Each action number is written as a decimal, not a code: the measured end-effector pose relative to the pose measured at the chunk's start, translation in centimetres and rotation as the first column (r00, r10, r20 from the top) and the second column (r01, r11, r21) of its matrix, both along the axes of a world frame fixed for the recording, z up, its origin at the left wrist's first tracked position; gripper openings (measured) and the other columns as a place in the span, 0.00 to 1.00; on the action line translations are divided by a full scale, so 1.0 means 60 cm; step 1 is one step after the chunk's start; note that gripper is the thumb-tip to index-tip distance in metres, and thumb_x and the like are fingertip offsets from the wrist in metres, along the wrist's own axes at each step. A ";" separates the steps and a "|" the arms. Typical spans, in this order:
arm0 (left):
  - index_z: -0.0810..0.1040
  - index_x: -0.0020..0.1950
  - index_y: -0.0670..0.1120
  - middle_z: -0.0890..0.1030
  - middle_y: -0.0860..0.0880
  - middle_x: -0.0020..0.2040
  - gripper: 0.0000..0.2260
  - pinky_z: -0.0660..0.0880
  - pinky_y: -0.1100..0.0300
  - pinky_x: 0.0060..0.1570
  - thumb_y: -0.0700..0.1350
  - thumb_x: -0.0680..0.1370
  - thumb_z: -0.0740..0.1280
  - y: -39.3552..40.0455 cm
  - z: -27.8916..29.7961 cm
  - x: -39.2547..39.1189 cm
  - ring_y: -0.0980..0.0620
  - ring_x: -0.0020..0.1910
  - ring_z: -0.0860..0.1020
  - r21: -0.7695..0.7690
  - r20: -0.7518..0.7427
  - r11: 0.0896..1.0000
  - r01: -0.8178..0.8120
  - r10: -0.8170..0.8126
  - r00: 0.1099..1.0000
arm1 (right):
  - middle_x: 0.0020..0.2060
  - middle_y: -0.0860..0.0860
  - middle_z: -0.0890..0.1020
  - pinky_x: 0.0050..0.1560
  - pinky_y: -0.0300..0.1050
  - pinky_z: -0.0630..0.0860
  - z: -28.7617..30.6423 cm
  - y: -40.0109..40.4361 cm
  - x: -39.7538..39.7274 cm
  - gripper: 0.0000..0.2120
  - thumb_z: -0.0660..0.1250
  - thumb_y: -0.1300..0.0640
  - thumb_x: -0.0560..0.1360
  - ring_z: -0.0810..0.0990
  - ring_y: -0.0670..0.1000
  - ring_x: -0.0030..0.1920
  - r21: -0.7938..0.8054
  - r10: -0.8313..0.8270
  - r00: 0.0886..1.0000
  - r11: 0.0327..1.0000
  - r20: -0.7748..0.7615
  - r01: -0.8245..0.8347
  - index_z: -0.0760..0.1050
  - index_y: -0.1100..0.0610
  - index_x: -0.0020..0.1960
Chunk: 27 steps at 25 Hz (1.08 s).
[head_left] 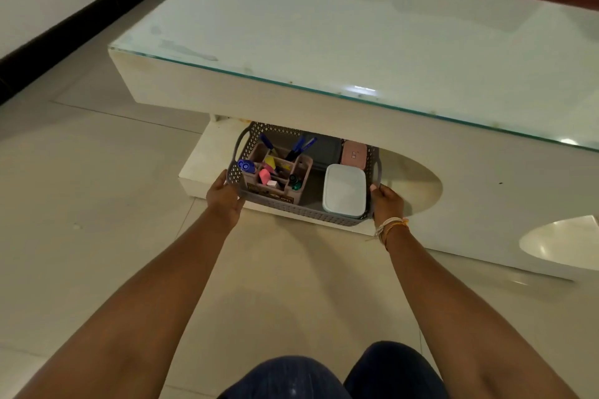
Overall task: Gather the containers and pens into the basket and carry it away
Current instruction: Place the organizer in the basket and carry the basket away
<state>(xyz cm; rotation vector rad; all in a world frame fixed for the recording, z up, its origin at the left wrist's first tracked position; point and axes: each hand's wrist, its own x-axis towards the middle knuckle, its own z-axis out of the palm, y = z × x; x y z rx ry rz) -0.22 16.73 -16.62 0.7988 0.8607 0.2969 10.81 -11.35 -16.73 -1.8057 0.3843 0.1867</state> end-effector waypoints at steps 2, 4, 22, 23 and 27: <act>0.73 0.67 0.42 0.78 0.42 0.57 0.18 0.79 0.54 0.43 0.33 0.77 0.64 -0.009 -0.006 0.004 0.45 0.55 0.78 -0.064 -0.049 0.998 0.001 -0.004 0.999 | 0.57 0.64 0.80 0.58 0.48 0.74 -0.005 0.013 -0.005 0.14 0.61 0.59 0.79 0.79 0.60 0.55 -0.048 0.021 0.997 0.999 -0.074 -0.025 0.76 0.67 0.59; 0.71 0.67 0.39 0.76 0.39 0.59 0.17 0.78 0.50 0.46 0.33 0.79 0.62 -0.029 -0.002 0.009 0.41 0.58 0.76 -0.135 -0.117 0.989 0.051 -0.067 0.991 | 0.61 0.61 0.78 0.62 0.58 0.75 -0.011 0.018 -0.016 0.17 0.59 0.56 0.80 0.76 0.64 0.61 -0.087 0.005 0.982 0.996 -0.189 -0.022 0.74 0.62 0.64; 0.68 0.71 0.43 0.73 0.39 0.68 0.18 0.74 0.49 0.60 0.35 0.81 0.56 -0.062 0.030 0.041 0.40 0.66 0.73 -0.063 -0.145 0.963 0.261 -0.267 0.953 | 0.67 0.58 0.74 0.68 0.59 0.70 0.001 0.035 0.025 0.20 0.58 0.60 0.81 0.73 0.62 0.66 0.048 -0.065 0.977 0.996 -0.205 0.076 0.68 0.56 0.72; 0.65 0.72 0.43 0.71 0.39 0.69 0.18 0.73 0.47 0.62 0.37 0.82 0.57 -0.071 0.044 0.034 0.40 0.67 0.72 -0.054 -0.200 0.952 0.302 -0.307 0.931 | 0.70 0.57 0.72 0.69 0.59 0.69 0.018 0.044 0.012 0.22 0.58 0.59 0.81 0.72 0.63 0.67 0.013 -0.042 0.972 0.999 -0.233 0.046 0.64 0.53 0.74; 0.55 0.76 0.46 0.63 0.43 0.74 0.26 0.74 0.45 0.59 0.48 0.81 0.60 -0.113 0.110 -0.003 0.42 0.66 0.69 0.043 -0.539 0.835 0.548 -0.443 0.717 | 0.73 0.56 0.67 0.67 0.52 0.70 0.093 0.064 -0.063 0.29 0.59 0.57 0.81 0.71 0.62 0.68 -0.119 0.122 0.944 0.979 -0.306 -0.166 0.53 0.49 0.78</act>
